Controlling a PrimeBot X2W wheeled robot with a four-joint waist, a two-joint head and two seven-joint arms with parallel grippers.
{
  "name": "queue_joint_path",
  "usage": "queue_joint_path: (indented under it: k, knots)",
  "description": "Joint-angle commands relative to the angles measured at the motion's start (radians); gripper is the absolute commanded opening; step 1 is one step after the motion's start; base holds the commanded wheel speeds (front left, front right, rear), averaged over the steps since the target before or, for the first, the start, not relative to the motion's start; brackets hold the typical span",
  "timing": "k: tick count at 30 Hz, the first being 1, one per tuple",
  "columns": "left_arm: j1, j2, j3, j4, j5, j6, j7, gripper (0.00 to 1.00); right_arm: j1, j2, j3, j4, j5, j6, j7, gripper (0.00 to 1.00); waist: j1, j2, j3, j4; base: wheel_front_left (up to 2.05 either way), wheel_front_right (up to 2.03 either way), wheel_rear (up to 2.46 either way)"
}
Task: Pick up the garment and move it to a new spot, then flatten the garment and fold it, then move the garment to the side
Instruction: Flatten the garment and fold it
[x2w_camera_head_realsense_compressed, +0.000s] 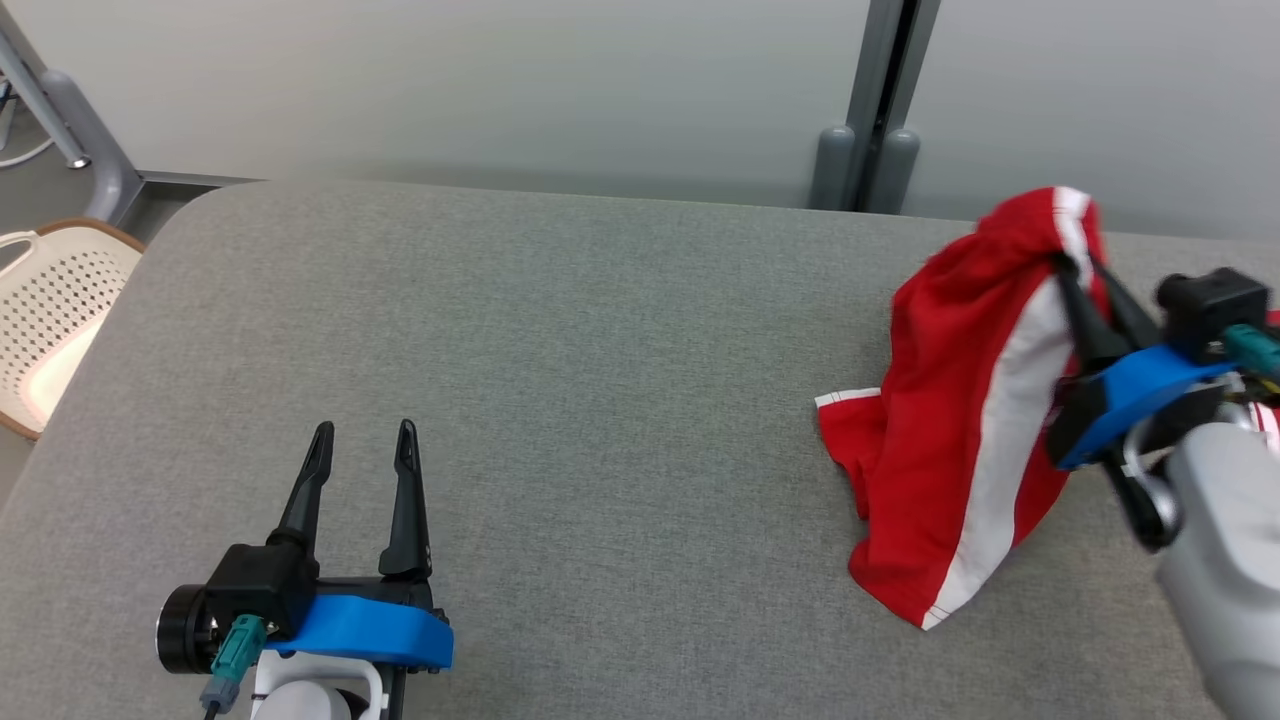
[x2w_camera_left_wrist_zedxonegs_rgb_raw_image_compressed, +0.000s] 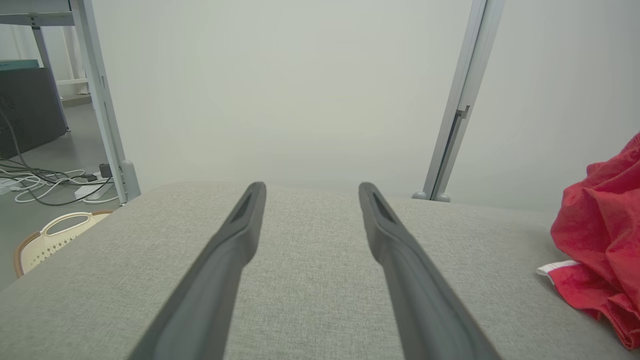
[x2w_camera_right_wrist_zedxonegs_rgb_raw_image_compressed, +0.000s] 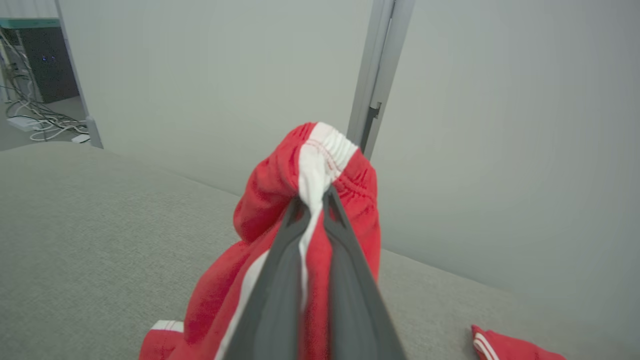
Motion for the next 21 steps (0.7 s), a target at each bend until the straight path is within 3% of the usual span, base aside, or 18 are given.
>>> queue_joint_path:
  k: [1,9,15,21]
  knots:
    - [0.006,0.000,-0.001,-0.003,-0.005,0.004,-0.005,1.00,0.016,0.028,0.028,-0.034,-0.010,0.000,-0.004,0.00,0.0001,-0.0001,-0.002,0.009,0.00,0.00,0.00]
    - [0.013,0.000,0.006,-0.004,-0.010,0.007,-0.005,1.00,0.067,0.140,0.205,-0.092,0.021,0.000,-0.004,0.00,0.0001,-0.0001,-0.005,0.050,0.00,0.00,0.00]
    - [0.020,-0.001,0.007,-0.010,-0.017,0.009,-0.005,1.00,0.098,0.253,0.376,-0.056,0.039,0.000,-0.004,0.00,0.0001,-0.0001,0.005,0.071,0.00,0.00,0.00]
    - [0.015,-0.001,0.000,-0.014,-0.026,0.017,-0.005,1.00,0.127,0.315,0.533,-0.010,0.076,0.000,-0.004,0.00,0.0001,-0.0001,0.018,0.073,0.00,0.00,0.00]
